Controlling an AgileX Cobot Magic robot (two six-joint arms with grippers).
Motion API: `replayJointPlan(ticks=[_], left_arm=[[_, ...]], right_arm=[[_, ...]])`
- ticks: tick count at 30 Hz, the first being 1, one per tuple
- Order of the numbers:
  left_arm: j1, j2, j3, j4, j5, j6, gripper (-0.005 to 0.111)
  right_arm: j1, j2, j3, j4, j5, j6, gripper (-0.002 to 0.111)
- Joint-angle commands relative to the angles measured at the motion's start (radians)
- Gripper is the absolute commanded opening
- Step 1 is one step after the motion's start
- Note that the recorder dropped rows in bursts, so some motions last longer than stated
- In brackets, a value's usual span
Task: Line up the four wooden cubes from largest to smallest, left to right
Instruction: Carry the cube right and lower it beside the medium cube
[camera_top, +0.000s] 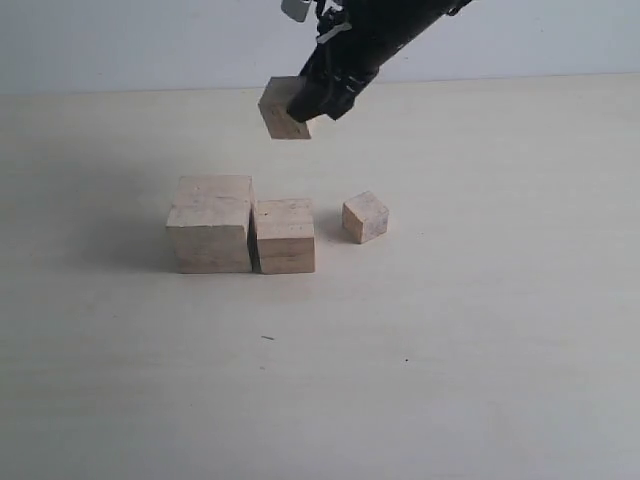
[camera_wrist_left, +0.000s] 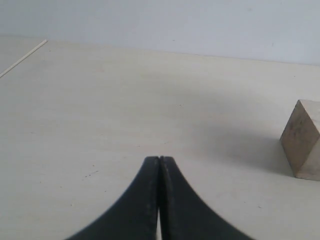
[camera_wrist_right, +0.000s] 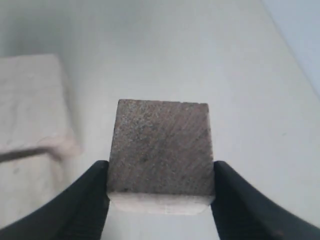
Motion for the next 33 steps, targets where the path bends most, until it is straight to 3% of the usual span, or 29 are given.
replayJointPlan(ticks=[1, 11, 16, 26, 33], left_arm=[[-0.008, -0.006, 0.000, 0.003, -0.012, -0.001, 0.000], [-0.008, -0.006, 0.000, 0.003, -0.012, -0.001, 0.000], [-0.008, -0.006, 0.000, 0.003, -0.012, -0.001, 0.000], [-0.008, -0.006, 0.000, 0.003, -0.012, -0.001, 0.000], [-0.008, -0.006, 0.000, 0.003, -0.012, -0.001, 0.000]], right_arm=[[-0.054, -0.051, -0.007, -0.088, 0.286, 0.032, 0.000], [-0.084, -0.084, 0.164, -0.129, 0.286, 0.081, 0.000], [-0.084, -0.157, 0.245, -0.133, 0.286, -0.056, 0.000], [-0.084, -0.198, 0.405, 0.042, 0.286, -0.361, 0.000], [-0.084, -0.179, 0.482, 0.071, 0.207, -0.394, 0.000]])
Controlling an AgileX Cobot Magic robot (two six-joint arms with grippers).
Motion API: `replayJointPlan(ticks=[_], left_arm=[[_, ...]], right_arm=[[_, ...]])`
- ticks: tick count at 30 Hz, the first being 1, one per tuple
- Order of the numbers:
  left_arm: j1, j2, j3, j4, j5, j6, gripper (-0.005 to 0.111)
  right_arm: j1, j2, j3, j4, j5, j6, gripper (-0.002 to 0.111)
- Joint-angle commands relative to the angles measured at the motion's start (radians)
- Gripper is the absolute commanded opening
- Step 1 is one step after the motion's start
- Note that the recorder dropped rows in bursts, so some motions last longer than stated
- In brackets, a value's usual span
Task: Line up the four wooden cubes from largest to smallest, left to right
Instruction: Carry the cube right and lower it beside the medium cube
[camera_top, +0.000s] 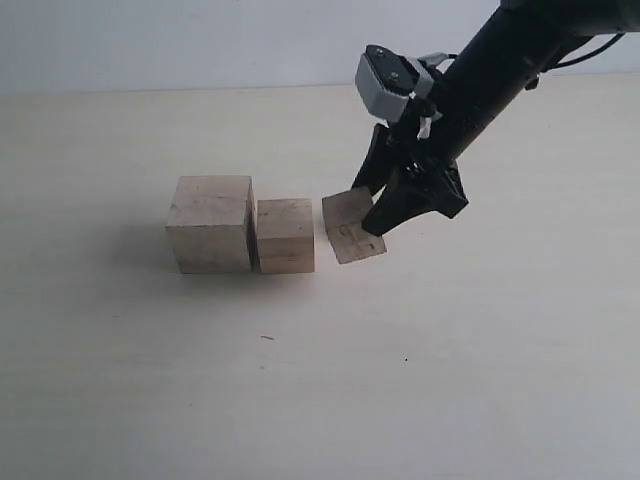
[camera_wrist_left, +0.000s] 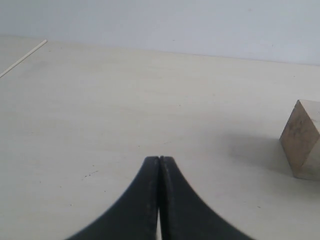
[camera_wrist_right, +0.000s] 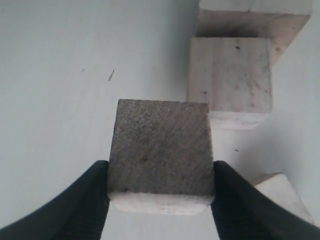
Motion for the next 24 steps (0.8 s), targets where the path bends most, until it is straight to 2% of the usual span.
replayJointPlan(ticks=[1, 10, 19, 24], left_arm=[[-0.008, -0.006, 0.000, 0.003, -0.012, -0.001, 0.000], [-0.008, -0.006, 0.000, 0.003, -0.012, -0.001, 0.000], [-0.008, -0.006, 0.000, 0.003, -0.012, -0.001, 0.000], [-0.008, -0.006, 0.000, 0.003, -0.012, -0.001, 0.000]], right_arm=[[-0.003, 0.018, 0.028, 0.057, -0.046, -0.049, 0.000], [-0.013, 0.123, 0.028, 0.123, -0.075, -0.152, 0.000], [-0.085, 0.145, 0.028, 0.206, -0.086, -0.255, 0.000], [-0.092, 0.154, 0.028, 0.235, -0.082, -0.311, 0.000]])
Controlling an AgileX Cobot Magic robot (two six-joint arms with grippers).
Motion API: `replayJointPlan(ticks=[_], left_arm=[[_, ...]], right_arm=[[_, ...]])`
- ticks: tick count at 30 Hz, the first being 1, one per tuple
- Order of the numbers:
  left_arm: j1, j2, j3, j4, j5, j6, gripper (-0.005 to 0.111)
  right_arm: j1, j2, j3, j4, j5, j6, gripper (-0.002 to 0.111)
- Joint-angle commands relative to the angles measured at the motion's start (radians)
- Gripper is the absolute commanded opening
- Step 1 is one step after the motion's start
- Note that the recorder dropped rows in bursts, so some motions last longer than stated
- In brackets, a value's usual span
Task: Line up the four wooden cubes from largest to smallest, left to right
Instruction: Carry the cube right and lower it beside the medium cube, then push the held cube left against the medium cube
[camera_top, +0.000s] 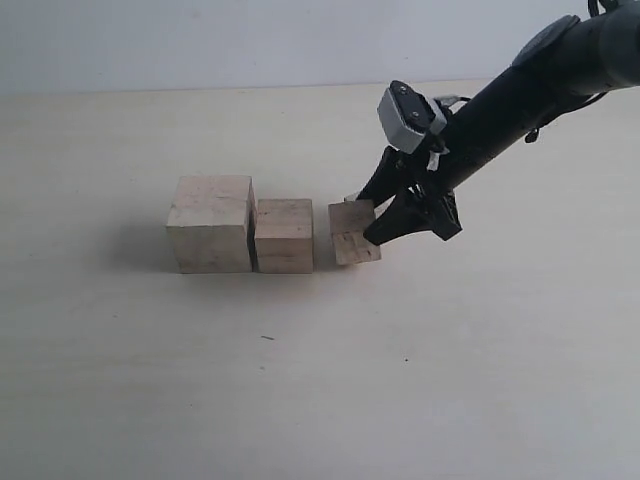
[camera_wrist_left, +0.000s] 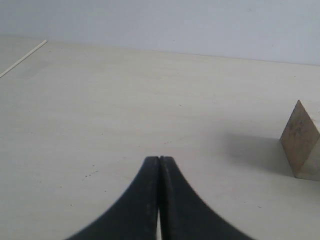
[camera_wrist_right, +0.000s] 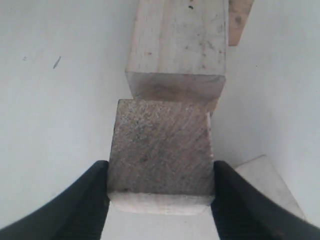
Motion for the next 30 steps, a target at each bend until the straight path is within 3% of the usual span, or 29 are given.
replayJointPlan(ticks=[1, 13, 30], left_arm=[[-0.008, -0.006, 0.000, 0.003, -0.012, -0.001, 0.000], [-0.008, -0.006, 0.000, 0.003, -0.012, -0.001, 0.000], [-0.008, -0.006, 0.000, 0.003, -0.012, -0.001, 0.000]], right_arm=[[-0.007, 0.014, 0.000, 0.049, 0.007, -0.051, 0.000], [-0.007, 0.091, 0.000, 0.123, -0.004, -0.159, 0.000], [-0.016, 0.091, 0.000, 0.177, -0.043, -0.157, 0.000]])
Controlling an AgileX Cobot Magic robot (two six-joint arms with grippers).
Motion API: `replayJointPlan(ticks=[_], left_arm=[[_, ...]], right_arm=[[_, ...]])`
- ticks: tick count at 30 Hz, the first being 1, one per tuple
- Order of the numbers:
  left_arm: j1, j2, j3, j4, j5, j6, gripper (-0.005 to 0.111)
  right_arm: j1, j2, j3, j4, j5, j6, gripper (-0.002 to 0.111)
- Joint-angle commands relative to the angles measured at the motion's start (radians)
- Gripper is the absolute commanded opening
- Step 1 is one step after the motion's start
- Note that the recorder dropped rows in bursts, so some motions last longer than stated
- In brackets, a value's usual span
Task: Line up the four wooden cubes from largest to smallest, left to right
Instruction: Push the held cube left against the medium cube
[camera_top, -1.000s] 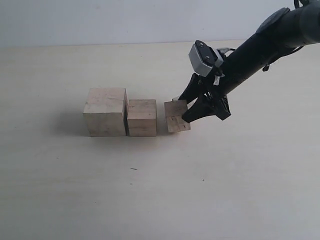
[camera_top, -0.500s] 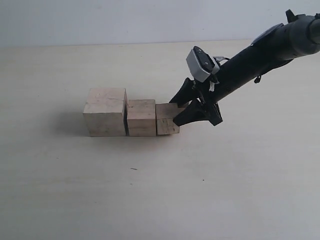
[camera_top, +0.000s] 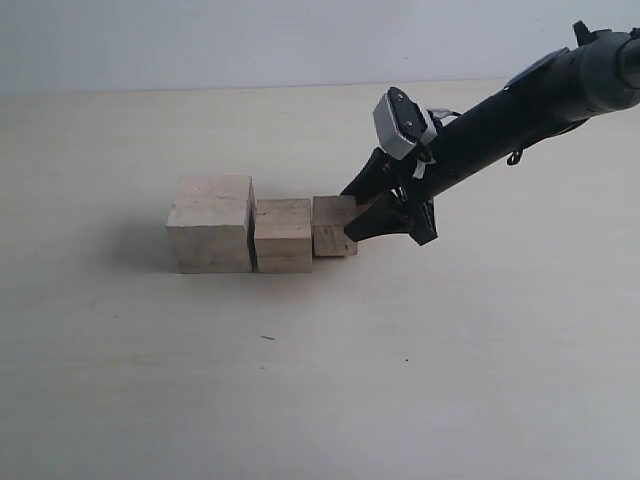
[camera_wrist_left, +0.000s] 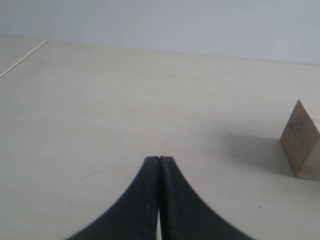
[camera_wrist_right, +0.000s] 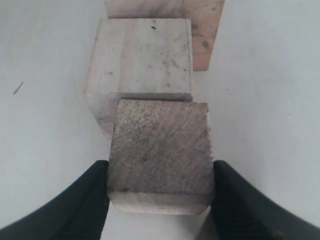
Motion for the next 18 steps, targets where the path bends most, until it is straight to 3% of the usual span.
replayJointPlan(ticks=[1, 18], left_arm=[[-0.008, -0.006, 0.000, 0.003, -0.012, -0.001, 0.000], [-0.008, -0.006, 0.000, 0.003, -0.012, -0.001, 0.000]], right_arm=[[-0.009, 0.010, 0.000, -0.010, 0.001, -0.008, 0.000], [-0.007, 0.010, 0.000, 0.019, 0.048, -0.008, 0.000]])
